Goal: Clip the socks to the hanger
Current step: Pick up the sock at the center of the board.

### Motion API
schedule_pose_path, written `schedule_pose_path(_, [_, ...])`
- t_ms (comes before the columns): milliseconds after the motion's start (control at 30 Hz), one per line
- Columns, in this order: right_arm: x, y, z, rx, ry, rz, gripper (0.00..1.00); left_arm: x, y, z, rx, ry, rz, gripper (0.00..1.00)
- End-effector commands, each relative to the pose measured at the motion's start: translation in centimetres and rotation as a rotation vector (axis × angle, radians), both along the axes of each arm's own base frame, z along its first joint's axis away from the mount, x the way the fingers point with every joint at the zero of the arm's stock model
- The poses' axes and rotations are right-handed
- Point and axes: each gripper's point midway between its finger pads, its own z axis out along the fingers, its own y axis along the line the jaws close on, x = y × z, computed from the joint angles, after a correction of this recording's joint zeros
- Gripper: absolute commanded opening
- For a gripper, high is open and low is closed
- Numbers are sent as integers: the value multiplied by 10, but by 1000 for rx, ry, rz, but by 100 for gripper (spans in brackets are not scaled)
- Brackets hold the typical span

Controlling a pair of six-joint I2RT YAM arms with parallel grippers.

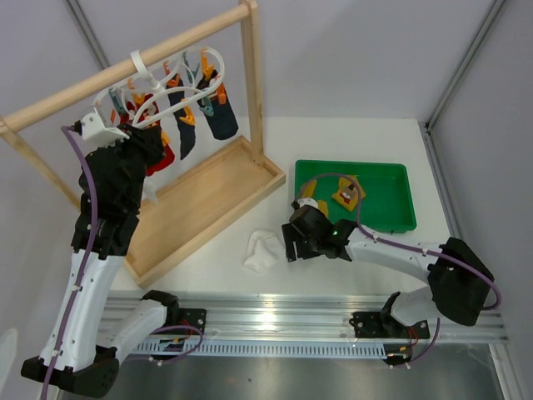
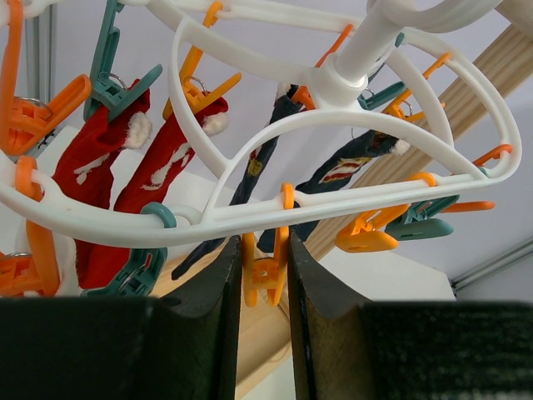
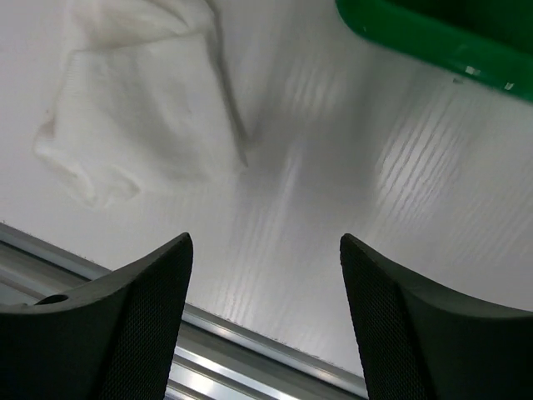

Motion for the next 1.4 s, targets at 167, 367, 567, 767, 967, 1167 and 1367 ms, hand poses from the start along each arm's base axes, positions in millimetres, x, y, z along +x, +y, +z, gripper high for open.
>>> schedule_pose_path(167, [-6, 31, -24, 282, 218, -165, 70, -3, -3, -13, 32, 48, -18, 1])
schedule_pose_path(367, [1, 41, -39, 333, 245, -183, 65, -3, -4, -13, 33, 51, -21, 1])
schedule_pose_path(567, [2, 46, -55, 346, 290, -192, 62, -4, -2, -12, 35, 46, -15, 1])
schedule_pose_path(767, [5, 48, -65, 359, 312, -203, 57, -3, -2, -13, 38, 48, -14, 1])
schedule_pose_path(967, [4, 45, -72, 342, 328, -216, 33, -3, -1, -13, 39, 48, -10, 1])
schedule_pose_path(1167, [12, 42, -76, 314, 294, -214, 0, -3, -1, -13, 39, 48, -10, 1])
schedule_pose_path(1367, [35, 50, -41, 333, 81, -76, 0, -2, -2, -14, 39, 53, -14, 1])
